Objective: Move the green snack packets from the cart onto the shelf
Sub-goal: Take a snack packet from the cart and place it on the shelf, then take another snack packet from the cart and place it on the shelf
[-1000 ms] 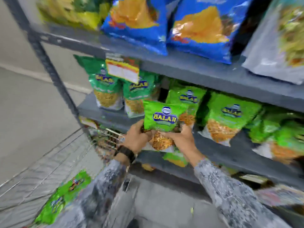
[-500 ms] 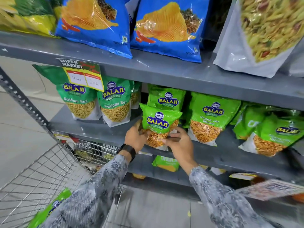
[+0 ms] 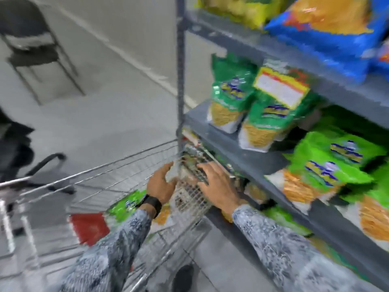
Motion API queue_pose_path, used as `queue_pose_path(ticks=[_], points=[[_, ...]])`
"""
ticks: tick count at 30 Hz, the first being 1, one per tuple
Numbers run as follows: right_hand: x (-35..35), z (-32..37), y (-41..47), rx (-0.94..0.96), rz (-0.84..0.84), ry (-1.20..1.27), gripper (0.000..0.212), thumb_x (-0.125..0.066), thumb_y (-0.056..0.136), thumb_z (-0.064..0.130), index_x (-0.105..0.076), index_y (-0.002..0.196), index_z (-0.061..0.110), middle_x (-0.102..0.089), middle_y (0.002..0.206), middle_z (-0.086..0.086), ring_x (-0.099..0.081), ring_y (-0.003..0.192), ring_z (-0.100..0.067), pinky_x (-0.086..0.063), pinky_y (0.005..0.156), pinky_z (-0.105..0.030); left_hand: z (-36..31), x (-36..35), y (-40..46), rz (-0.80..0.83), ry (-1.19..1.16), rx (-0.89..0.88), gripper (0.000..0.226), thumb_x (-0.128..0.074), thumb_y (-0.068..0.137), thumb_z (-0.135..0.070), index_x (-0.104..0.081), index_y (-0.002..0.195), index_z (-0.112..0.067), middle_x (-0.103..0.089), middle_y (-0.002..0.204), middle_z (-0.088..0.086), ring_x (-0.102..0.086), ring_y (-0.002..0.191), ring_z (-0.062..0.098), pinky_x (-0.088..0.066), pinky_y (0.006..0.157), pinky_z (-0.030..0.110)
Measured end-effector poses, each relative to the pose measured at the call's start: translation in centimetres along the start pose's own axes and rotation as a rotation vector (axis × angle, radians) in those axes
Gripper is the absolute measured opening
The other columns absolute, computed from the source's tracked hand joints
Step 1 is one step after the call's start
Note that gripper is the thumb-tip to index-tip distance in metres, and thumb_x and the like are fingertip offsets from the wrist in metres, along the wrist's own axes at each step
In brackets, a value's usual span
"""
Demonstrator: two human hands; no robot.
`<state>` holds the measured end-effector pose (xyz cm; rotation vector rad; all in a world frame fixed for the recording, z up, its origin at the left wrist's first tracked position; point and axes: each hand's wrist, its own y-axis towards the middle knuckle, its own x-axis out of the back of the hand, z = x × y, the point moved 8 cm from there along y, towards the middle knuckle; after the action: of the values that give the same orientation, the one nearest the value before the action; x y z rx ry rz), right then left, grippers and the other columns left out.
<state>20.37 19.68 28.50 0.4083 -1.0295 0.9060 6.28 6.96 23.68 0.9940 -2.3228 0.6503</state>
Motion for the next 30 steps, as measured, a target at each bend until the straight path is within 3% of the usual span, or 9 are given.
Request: queue_pose_path(ticks=[3, 8, 11, 14, 17, 19, 22, 26, 30], points=[[-8.3, 1.9, 3.9, -0.008, 0.165, 0.089, 0.058, -0.064, 0.085, 0.020, -0.053, 0.142, 0.023, -0.050, 0.150, -0.007, -0.049, 0.135, -0.028, -0.034, 0.110, -0.031, 8.7, 1.7, 1.1, -0.053, -0.040, 0.153, 0.057, -0.070, 0.087, -0.026, -0.054, 0.142, -0.019, -0.062, 0.139, 0.010, -0.059, 0.128, 0.027, -0.045, 0.108, 0.040], [-22.9, 0.8, 9.4, -0.089, 0.440, 0.103, 0.053, -0.073, 0.076, 0.017, -0.063, 0.128, 0.017, -0.069, 0.124, -0.012, -0.063, 0.117, -0.031, -0.051, 0.097, -0.038, 23.5, -0.2, 3.3, -0.084, -0.083, 0.444, 0.051, -0.071, 0.085, -0.020, -0.061, 0.135, -0.011, -0.066, 0.134, 0.013, -0.063, 0.122, 0.028, -0.049, 0.104, 0.039], [-29.2, -2.1, 11.3, -0.244, 0.546, 0.137, 0.031, -0.077, 0.075, 0.020, -0.069, 0.105, 0.021, -0.072, 0.111, -0.010, -0.070, 0.105, -0.031, -0.052, 0.080, -0.034, 29.8, -4.2, 4.2, -0.014, -0.181, 0.651, 0.052, -0.068, 0.089, -0.024, -0.057, 0.137, -0.010, -0.064, 0.135, 0.018, -0.063, 0.122, 0.032, -0.049, 0.105, 0.042], [-34.1, -4.8, 11.8, -0.396, 0.608, 0.135, 0.016, -0.072, 0.086, 0.019, -0.070, 0.100, 0.010, -0.071, 0.110, -0.014, -0.069, 0.099, -0.032, -0.055, 0.085, -0.037, 32.5, -8.6, 4.2, 0.105, -0.242, 0.789, 0.059, -0.068, 0.089, -0.031, -0.052, 0.142, -0.009, -0.059, 0.142, 0.017, -0.060, 0.127, 0.031, -0.048, 0.104, 0.032], [-38.3, -6.3, 10.8, -0.506, 0.688, 0.200, 0.044, -0.070, 0.091, 0.018, -0.059, 0.131, 0.003, -0.067, 0.126, -0.017, -0.066, 0.112, -0.030, -0.054, 0.101, -0.041, 33.4, -10.6, 4.2, 0.071, -0.174, 0.819, 0.055, -0.064, 0.090, -0.036, -0.055, 0.140, -0.015, -0.061, 0.140, 0.015, -0.059, 0.127, 0.031, -0.048, 0.104, 0.033], [-39.5, -6.6, 10.0, -0.618, 0.690, 0.288, 0.051, -0.074, 0.088, 0.020, -0.057, 0.131, -0.001, -0.062, 0.116, -0.014, -0.061, 0.106, -0.023, -0.051, 0.100, -0.040, 33.3, -11.4, 4.0, 0.082, -0.104, 0.788, 0.052, -0.060, 0.092, -0.039, -0.057, 0.138, -0.014, -0.063, 0.137, 0.017, -0.060, 0.125, 0.034, -0.048, 0.103, 0.037], [-38.5, -7.0, 9.1, -0.808, 0.612, 0.403, 0.048, -0.085, 0.076, 0.015, -0.068, 0.116, -0.005, -0.071, 0.108, -0.016, -0.068, 0.096, -0.026, -0.057, 0.081, -0.034, 32.3, -11.6, 3.5, 0.114, -0.179, 0.788, 0.049, -0.061, 0.092, -0.034, -0.061, 0.133, -0.007, -0.064, 0.135, 0.019, -0.061, 0.124, 0.034, -0.048, 0.105, 0.040], [-33.3, -5.9, 9.1, -0.874, 0.486, 0.566, 0.063, -0.090, 0.069, 0.013, -0.064, 0.124, -0.005, -0.072, 0.122, -0.019, -0.071, 0.111, -0.031, -0.058, 0.094, -0.037, 28.8, -9.1, 3.1, 0.093, -0.286, 0.767, 0.048, -0.066, 0.091, -0.032, -0.065, 0.127, -0.001, -0.068, 0.129, 0.021, -0.062, 0.122, 0.036, -0.049, 0.104, 0.045], [-25.3, -3.9, 8.9, -0.797, 0.364, 0.692, 0.038, -0.089, 0.068, 0.012, -0.074, 0.100, -0.003, -0.077, 0.095, -0.014, -0.072, 0.080, -0.020, -0.059, 0.073, -0.035, 21.3, -5.4, 3.0, 0.042, -0.430, 0.649, 0.040, -0.068, 0.090, -0.020, -0.065, 0.122, 0.005, -0.071, 0.112, 0.017, -0.065, 0.100, 0.022, -0.049, 0.089, 0.030]])
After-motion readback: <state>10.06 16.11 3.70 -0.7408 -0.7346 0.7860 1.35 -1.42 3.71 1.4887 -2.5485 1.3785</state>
